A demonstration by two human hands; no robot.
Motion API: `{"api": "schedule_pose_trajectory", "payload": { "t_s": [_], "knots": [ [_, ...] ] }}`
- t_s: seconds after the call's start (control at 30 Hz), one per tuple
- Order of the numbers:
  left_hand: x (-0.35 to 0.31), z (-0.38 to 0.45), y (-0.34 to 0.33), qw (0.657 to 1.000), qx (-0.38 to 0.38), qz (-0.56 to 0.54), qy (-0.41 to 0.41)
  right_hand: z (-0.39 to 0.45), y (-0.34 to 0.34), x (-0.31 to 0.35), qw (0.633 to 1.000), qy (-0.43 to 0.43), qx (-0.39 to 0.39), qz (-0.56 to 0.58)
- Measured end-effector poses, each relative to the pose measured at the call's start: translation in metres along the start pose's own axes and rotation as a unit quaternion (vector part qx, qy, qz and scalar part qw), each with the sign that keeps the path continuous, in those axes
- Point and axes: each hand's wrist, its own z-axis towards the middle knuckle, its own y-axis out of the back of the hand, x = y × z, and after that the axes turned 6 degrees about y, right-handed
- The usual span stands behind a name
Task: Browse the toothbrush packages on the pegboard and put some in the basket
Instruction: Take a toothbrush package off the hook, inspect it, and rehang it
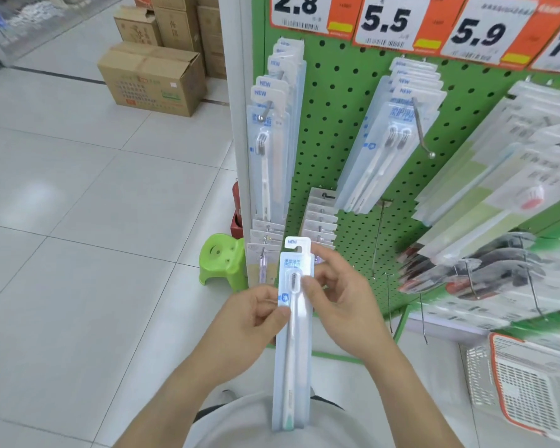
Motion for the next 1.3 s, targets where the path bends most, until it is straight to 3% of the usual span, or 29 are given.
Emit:
{"api": "schedule_pose_trajectory", "payload": {
  "t_s": [0.17, 0.33, 0.47, 0.63, 0.87, 1.1, 1.3],
  "knots": [
    [0.009, -0.006, 0.002, 0.996, 0.067, 0.052, 0.026, -0.004, -0.001, -0.004, 0.999, -0.026, 0.036, -0.019],
    [0.012, -0.008, 0.004, 0.994, 0.079, 0.079, 0.006, -0.004, 0.001, -0.01, 0.997, -0.048, 0.055, 0.01],
    [0.015, -0.014, 0.001, 0.986, 0.144, 0.073, 0.034, -0.002, 0.006, -0.014, 0.997, -0.037, -0.019, 0.059],
    [0.021, -0.014, -0.006, 0.993, 0.111, 0.03, 0.03, -0.011, 0.005, -0.023, 0.994, -0.05, 0.015, 0.098],
    [0.024, -0.008, -0.005, 0.997, 0.059, 0.006, 0.049, -0.008, 0.007, -0.027, 0.978, -0.068, -0.132, 0.149],
    [0.027, -0.01, -0.005, 0.999, 0.017, -0.009, 0.028, -0.013, 0.015, -0.019, 0.976, -0.1, -0.043, 0.19],
    [0.025, -0.016, -0.002, 0.995, 0.073, -0.042, 0.049, -0.012, 0.013, -0.022, 0.967, -0.106, -0.13, 0.194]
  ]
}}
